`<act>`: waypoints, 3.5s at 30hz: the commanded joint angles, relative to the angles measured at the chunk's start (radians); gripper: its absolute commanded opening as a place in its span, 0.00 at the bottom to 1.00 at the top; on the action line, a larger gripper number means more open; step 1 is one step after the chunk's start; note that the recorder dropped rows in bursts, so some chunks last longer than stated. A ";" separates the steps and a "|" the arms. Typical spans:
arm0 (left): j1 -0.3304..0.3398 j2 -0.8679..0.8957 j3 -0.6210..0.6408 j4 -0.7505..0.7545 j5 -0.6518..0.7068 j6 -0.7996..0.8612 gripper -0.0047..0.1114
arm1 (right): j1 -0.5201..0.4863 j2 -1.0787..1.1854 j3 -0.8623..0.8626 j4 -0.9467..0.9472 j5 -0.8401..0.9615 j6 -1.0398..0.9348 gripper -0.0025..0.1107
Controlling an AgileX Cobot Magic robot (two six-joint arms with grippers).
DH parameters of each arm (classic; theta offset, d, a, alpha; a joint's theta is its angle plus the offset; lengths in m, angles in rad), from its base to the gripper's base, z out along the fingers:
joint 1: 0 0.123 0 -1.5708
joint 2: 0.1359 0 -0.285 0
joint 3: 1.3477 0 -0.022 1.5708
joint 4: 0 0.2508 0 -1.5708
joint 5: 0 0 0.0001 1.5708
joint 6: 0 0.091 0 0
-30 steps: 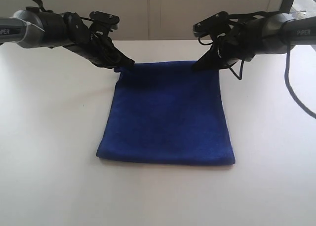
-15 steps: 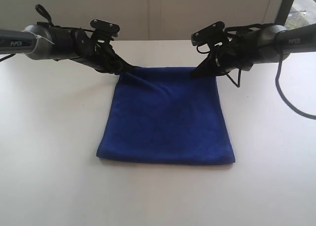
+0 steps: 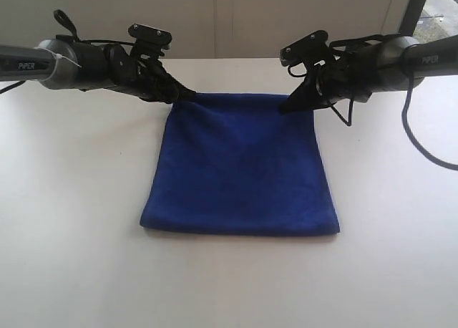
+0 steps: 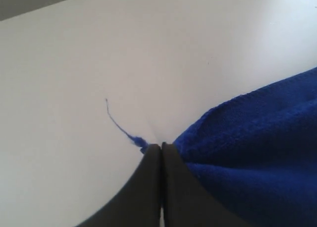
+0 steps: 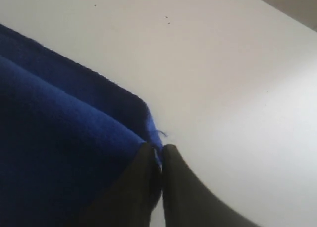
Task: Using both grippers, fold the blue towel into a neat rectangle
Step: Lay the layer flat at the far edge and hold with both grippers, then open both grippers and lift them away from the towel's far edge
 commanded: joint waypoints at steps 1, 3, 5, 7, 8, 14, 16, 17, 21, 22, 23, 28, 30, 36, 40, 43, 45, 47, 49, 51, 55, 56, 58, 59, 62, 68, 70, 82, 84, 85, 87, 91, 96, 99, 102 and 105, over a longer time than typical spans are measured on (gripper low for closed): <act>0.004 0.009 -0.003 -0.011 -0.004 -0.033 0.20 | -0.011 0.000 -0.003 -0.007 -0.002 0.007 0.17; 0.004 0.009 -0.003 -0.011 -0.004 -0.033 0.32 | -0.011 0.000 -0.003 -0.007 -0.002 0.007 0.21; 0.004 0.009 -0.003 -0.011 -0.004 -0.033 0.44 | -0.011 0.000 -0.003 -0.007 -0.002 0.009 0.23; 0.004 0.009 -0.003 -0.011 -0.004 -0.033 0.47 | -0.011 -0.002 -0.003 -0.007 0.002 0.028 0.24; 0.004 0.005 -0.008 -0.011 0.005 -0.031 0.47 | -0.011 -0.011 -0.003 -0.001 0.014 0.045 0.24; 0.025 -0.041 -0.070 -0.008 0.205 -0.009 0.46 | -0.013 -0.108 -0.003 0.016 0.145 0.186 0.24; 0.062 -0.057 -0.099 -0.008 0.325 -0.087 0.42 | -0.025 -0.140 -0.024 0.151 0.191 0.146 0.24; 0.090 -0.059 -0.123 -0.008 0.409 -0.152 0.42 | -0.040 -0.142 -0.059 0.302 0.226 0.050 0.24; 0.139 -0.059 -0.174 -0.024 0.538 -0.177 0.42 | -0.091 -0.123 -0.144 0.720 0.315 -0.357 0.24; 0.150 -0.059 -0.183 -0.042 0.551 -0.177 0.42 | -0.105 -0.107 -0.171 0.849 0.341 -0.445 0.24; 0.158 -0.059 -0.190 -0.066 0.556 -0.177 0.42 | -0.121 -0.097 -0.189 0.926 0.366 -0.516 0.24; 0.188 -0.034 -0.239 -0.249 0.611 -0.158 0.42 | -0.173 -0.015 -0.298 1.224 0.474 -0.696 0.24; 0.192 -0.017 -0.254 -0.261 0.618 -0.158 0.42 | -0.177 0.017 -0.329 1.248 0.483 -0.701 0.24; 0.192 0.030 -0.264 -0.298 0.623 -0.158 0.42 | -0.177 0.099 -0.403 1.274 0.487 -0.701 0.24; 0.192 0.052 -0.264 -0.325 0.603 -0.158 0.42 | -0.177 0.147 -0.431 1.305 0.500 -0.701 0.24; 0.192 0.059 -0.264 -0.329 0.601 -0.158 0.42 | -0.177 0.165 -0.433 1.320 0.486 -0.701 0.24; 0.192 0.059 -0.264 -0.329 0.601 -0.158 0.42 | -0.177 0.173 -0.433 1.327 0.477 -0.701 0.24; 0.192 0.059 -0.264 -0.329 0.599 -0.158 0.42 | -0.177 0.179 -0.433 1.342 0.472 -0.701 0.24; 0.192 0.059 -0.264 -0.329 0.601 -0.158 0.42 | -0.177 0.187 -0.433 1.350 0.472 -0.701 0.24; 0.192 0.059 -0.264 -0.329 0.612 -0.158 0.42 | -0.177 0.194 -0.433 1.371 0.474 -0.701 0.24; 0.192 0.059 -0.264 -0.336 0.646 -0.160 0.42 | -0.177 0.204 -0.433 1.457 0.484 -0.763 0.24; 0.192 0.059 -0.264 -0.336 0.651 -0.160 0.42 | -0.177 0.206 -0.433 1.487 0.487 -0.789 0.24; 0.192 0.059 -0.264 -0.338 0.655 -0.160 0.42 | -0.175 0.210 -0.433 1.519 0.493 -0.821 0.23; 0.192 0.059 -0.264 -0.338 0.655 -0.160 0.42 | -0.175 0.210 -0.433 1.525 0.493 -0.828 0.22; 0.192 0.059 -0.264 -0.338 0.655 -0.160 0.42 | -0.175 0.212 -0.433 1.525 0.481 -0.830 0.15; 0.192 0.059 -0.264 -0.335 0.654 -0.159 0.42 | -0.177 0.207 -0.449 1.523 0.459 -0.935 0.02; 0.192 0.059 -0.264 -0.331 0.654 -0.159 0.42 | -0.177 0.199 -0.458 1.523 0.457 -0.987 0.02; 0.192 0.059 -0.264 -0.317 0.656 -0.159 0.42 | -0.179 0.160 -0.463 1.415 0.441 -0.973 0.02; 0.192 0.059 -0.264 -0.317 0.656 -0.159 0.42 | -0.179 0.160 -0.463 1.381 0.441 -0.931 0.02; 0.192 0.059 -0.264 -0.317 0.656 -0.159 0.42 | -0.179 0.160 -0.463 1.361 0.438 -0.912 0.02; 0.192 0.059 -0.264 -0.317 0.656 -0.159 0.42 | -0.179 0.160 -0.463 1.319 0.438 -0.872 0.02; 0.192 0.059 -0.264 -0.317 0.656 -0.159 0.42 | -0.179 0.160 -0.463 1.263 0.438 -0.814 0.02; 0.192 0.059 -0.264 -0.317 0.656 -0.159 0.42 | -0.179 0.173 -0.463 1.263 0.441 -0.814 0.02; 0.192 0.059 -0.264 -0.317 0.656 -0.159 0.42 | -0.179 0.186 -0.463 1.263 0.443 -0.814 0.02; 0.192 0.059 -0.264 -0.317 0.660 -0.159 0.42 | -0.179 0.192 -0.463 1.258 0.443 -0.814 0.08; 0.192 0.059 -0.264 -0.317 0.660 -0.159 0.42 | -0.179 0.192 -0.463 1.238 0.438 -0.814 0.22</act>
